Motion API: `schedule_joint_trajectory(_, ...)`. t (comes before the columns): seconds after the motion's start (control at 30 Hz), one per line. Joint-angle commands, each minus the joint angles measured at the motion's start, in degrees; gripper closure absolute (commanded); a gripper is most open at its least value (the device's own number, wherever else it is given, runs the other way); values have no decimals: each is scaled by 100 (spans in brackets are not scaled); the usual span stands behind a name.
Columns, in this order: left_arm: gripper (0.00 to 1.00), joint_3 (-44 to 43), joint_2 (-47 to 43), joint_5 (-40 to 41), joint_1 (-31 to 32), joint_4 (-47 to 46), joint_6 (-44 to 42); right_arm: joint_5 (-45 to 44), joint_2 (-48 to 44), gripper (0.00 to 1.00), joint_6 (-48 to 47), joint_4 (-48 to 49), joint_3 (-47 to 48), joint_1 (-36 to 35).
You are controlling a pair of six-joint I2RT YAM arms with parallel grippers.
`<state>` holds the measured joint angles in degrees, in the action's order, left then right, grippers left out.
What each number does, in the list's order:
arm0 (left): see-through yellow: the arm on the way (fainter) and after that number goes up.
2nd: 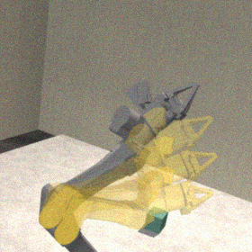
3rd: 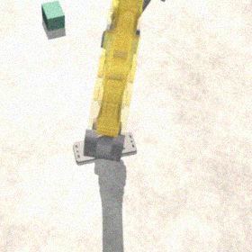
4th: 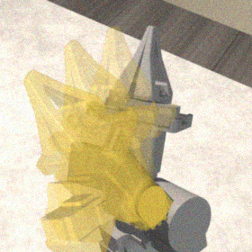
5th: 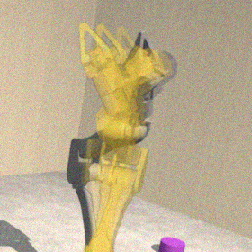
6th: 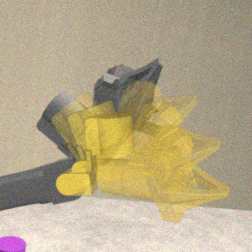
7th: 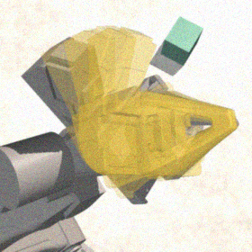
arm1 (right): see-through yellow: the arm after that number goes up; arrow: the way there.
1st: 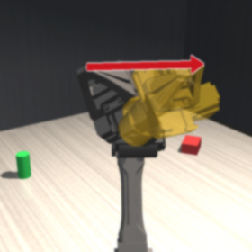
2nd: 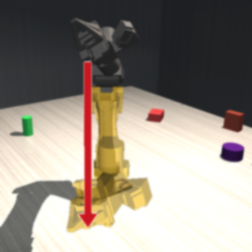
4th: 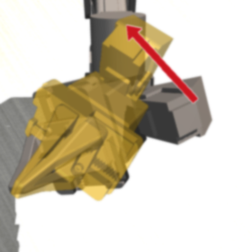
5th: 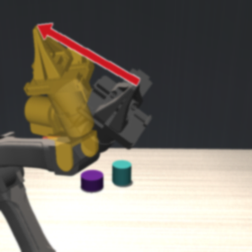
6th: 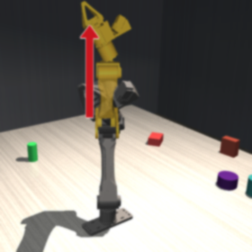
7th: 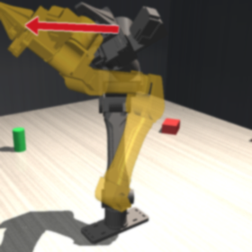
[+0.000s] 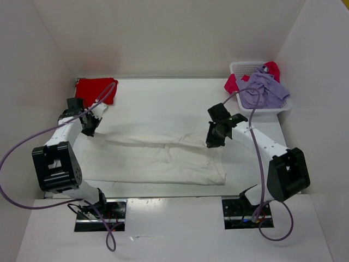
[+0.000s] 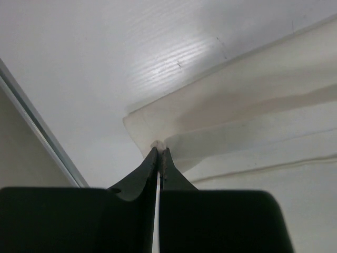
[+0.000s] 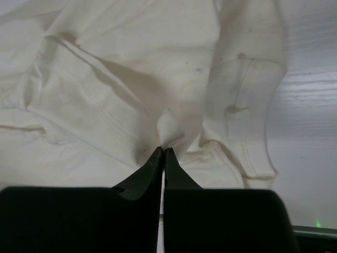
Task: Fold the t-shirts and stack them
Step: Fold the other side of the tshirt into a rectangle
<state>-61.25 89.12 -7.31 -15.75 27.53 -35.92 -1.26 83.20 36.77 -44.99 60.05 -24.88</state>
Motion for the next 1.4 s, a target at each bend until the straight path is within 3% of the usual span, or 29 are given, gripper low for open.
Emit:
schedule_joint_trajectory(0.0,100,480,-395,106,-42,43,-292,344,-427,100,487,508,-344,-87)
schedule_joint_trajectory(0.23,100,817,-519,335,-42,-90,-178,452,-734,100,752,694,-732,-140)
schedule_joint_trajectory(0.57,100,-229,-404,247,-42,51,173,327,-1130,100,752,237,-423,-192)
schedule_joint_trajectory(0.73,100,245,-519,248,-42,-1,41,748,-1201,100,1173,570,-1082,-499)
schedule_joint_trajectory(0.87,100,675,-519,248,-42,-107,-11,600,-736,99,1227,597,-1268,-667)
schedule_joint_trajectory(1.0,99,939,-466,370,-42,-107,-64,539,-489,59,1227,369,-1268,-667)
schedule_joint_trajectory(1.03,99,992,-466,371,-42,-107,-64,539,-489,56,1227,368,-1198,-667)
schedule_joint_trajectory(1.23,98,993,-290,371,-42,-107,-64,425,-682,54,1113,745,-111,-824)
schedule_joint_trajectory(1.37,98,993,-290,371,-42,-160,-11,162,106,53,797,869,664,-825)
